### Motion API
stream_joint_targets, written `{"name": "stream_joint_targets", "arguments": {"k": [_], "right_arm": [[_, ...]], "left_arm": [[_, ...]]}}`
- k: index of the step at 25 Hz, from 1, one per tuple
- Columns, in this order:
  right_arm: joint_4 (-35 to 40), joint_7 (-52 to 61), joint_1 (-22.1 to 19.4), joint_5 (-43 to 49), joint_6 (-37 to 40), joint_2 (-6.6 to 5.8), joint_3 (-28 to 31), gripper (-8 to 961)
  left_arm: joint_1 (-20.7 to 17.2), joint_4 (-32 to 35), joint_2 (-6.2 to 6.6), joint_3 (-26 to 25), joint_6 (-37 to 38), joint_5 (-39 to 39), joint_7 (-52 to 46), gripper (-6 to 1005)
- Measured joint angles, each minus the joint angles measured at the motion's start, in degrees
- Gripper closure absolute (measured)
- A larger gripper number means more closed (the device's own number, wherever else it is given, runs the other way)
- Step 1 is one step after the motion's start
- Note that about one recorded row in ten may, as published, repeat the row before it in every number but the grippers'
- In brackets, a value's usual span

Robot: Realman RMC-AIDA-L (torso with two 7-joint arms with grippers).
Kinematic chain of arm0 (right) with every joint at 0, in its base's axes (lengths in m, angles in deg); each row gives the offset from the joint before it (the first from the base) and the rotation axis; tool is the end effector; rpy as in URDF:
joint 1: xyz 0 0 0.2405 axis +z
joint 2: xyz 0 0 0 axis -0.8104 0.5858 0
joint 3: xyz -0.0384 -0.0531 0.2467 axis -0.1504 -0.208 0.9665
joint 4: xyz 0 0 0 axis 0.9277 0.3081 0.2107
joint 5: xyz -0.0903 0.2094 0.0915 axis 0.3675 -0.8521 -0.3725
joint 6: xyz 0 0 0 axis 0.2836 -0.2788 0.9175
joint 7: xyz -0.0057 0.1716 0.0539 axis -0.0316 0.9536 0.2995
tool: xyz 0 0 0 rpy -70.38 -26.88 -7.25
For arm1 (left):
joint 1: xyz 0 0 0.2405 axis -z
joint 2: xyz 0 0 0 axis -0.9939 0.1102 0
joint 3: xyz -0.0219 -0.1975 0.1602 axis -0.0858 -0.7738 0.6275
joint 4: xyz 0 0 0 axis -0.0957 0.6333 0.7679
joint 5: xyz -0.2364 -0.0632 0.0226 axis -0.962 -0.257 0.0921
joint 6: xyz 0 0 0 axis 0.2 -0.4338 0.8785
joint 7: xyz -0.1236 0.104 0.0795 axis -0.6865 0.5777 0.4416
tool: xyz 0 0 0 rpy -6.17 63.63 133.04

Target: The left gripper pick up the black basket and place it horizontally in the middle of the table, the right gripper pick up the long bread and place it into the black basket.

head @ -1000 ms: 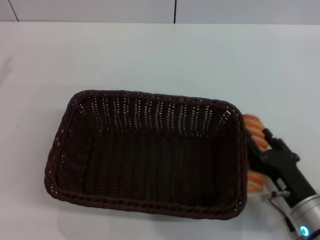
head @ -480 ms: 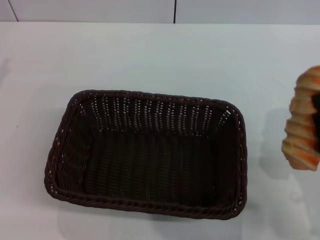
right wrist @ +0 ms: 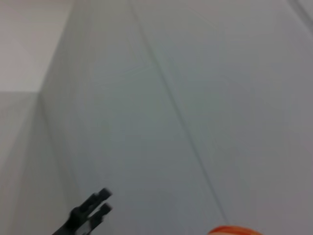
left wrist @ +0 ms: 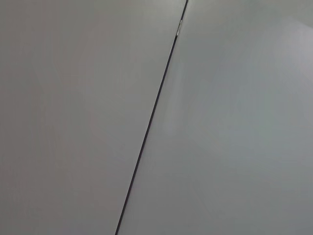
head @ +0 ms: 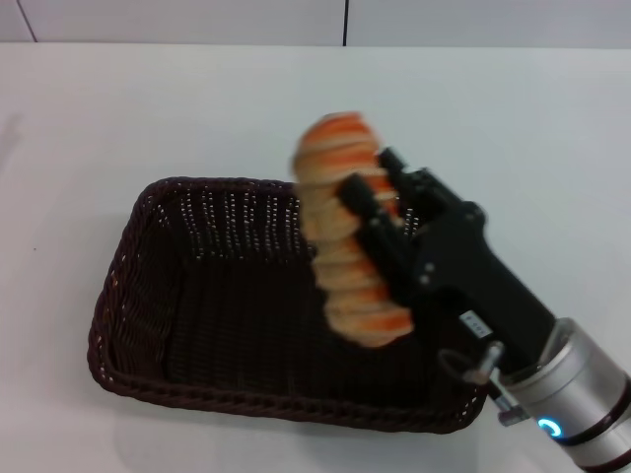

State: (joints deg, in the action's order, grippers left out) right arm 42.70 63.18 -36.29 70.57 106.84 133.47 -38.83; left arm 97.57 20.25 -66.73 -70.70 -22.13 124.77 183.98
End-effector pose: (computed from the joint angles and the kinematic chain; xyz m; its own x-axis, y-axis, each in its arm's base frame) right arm 0.1773 0.2516 -0.1344 0.2822 -0.0026 -0.9593 -0.5901 -0.7889 -0.1715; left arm -0.3261 0.3520 0.2222 0.3542 -0.3447 0.8693 0.8177 -0.3370 -0.4668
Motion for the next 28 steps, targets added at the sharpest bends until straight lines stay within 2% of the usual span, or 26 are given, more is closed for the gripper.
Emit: {"name": "stream_joint_targets", "arguments": {"k": [3,6,11,16,19,22,25,28], "right_arm": [[-0.4,-0.2,0.6,1.6,-0.8,-0.04,-0.3,532],[-1.6,-0.1,0.8,1.9,-3.1,-0.63,-0.3,533],[-2.5,-0.3,0.4,3.0,-4.2,-1.13,-0.1,355],[-2.7,-1.4,-1.7,3.1,-2.8,-1.88,1.4,288],[-2.2,-3.7,-6.8,2.9,-0.5,-2.40,7.8,274],[-1.0,-7.3,-12.7,2.8,1.4,-2.23,16.8,274],[1.2,-11.8,-16.7,2.7,3.1,-1.02,25.4,274],[4.9,-13.5,-17.6,2.6,4.5,0.28,31.8,274]], "left_arm": [[0.0,0.0,0.00,0.0,0.0,0.0,-0.1,232],[0.0,0.0,-0.05,-0.4,-0.1,0.0,-0.6,232],[0.0,-0.1,-0.08,-0.5,0.1,0.0,-0.7,233],[-0.3,0.0,-0.16,-0.5,0.2,0.0,-0.7,233],[-0.7,0.6,-0.20,-0.5,0.2,0.0,-0.6,233],[-1.2,1.3,-0.31,-0.4,0.2,0.1,-0.2,233],[-1.6,3.5,-0.36,-0.4,0.3,0.1,0.8,233],[-1.7,6.7,-0.36,-0.6,0.3,0.0,3.9,233]]}}
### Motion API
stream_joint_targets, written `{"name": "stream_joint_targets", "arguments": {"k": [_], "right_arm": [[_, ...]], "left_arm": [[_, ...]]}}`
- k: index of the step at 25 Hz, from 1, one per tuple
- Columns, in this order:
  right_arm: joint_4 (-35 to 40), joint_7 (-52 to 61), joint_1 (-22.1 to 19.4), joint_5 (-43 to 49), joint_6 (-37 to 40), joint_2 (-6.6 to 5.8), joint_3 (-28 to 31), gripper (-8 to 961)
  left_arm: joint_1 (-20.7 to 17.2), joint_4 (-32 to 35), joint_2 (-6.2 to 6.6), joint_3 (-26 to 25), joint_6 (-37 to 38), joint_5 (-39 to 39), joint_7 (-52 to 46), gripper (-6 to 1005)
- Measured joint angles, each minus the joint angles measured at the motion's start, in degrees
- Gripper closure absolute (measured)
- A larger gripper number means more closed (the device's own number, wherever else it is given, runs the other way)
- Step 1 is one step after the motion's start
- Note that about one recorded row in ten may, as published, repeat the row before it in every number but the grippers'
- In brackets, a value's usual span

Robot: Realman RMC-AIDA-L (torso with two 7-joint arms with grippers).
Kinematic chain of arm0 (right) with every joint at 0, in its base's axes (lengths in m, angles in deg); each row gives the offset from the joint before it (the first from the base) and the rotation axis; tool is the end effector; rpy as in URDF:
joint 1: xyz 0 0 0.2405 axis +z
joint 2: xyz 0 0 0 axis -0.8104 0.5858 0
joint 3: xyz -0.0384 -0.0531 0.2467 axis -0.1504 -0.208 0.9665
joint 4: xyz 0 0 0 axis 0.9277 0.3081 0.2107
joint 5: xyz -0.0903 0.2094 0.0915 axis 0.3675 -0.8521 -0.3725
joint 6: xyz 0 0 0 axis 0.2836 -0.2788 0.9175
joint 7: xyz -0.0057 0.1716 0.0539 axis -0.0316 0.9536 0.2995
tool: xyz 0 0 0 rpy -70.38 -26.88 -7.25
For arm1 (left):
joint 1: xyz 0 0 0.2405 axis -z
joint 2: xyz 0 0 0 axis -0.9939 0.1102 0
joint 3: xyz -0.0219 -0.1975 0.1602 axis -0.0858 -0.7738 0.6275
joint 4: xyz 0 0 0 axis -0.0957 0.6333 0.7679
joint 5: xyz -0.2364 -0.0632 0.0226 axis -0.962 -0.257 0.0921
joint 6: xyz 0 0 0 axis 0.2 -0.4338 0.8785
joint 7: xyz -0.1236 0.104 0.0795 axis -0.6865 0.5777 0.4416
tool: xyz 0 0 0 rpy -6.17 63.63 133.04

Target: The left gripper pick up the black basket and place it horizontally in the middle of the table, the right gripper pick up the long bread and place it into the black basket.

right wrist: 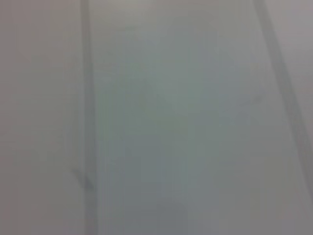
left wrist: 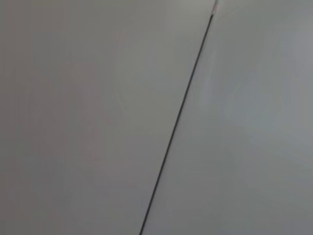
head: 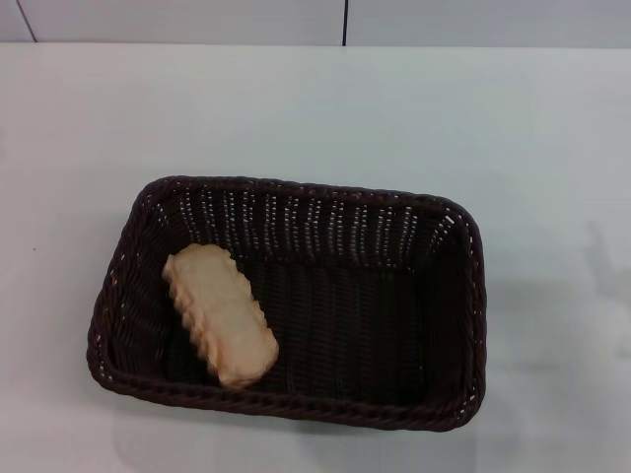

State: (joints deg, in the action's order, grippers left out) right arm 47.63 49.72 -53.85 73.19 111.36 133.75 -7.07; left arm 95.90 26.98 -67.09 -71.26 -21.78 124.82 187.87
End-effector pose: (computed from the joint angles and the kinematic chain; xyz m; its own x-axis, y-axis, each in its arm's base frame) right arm 0.3133 0.2552 -0.0208 0.5365 0.3577 -0.7644 -0.7735 -0.1539 -0.6149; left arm -0.3616 0.3392 0.1957 0.3490 -0.2967 0.8889 0.8667 -0.2586 -0.4266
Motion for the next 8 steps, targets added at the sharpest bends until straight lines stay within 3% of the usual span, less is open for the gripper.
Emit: {"name": "stream_joint_targets", "arguments": {"k": [7,8], "right_arm": [[7.3,-0.4,2.4,-7.8,1.0,0.33,4.0,274],[8.5,-0.5,3.0,-9.0,1.1,0.34,4.1,274]], "left_arm": [[-0.3,7.4,0.00,-0.2,0.0,0.0,10.9,233],[-0.4,10.4,-0.07,-0.3,-0.3,-0.1,16.9,233]]}}
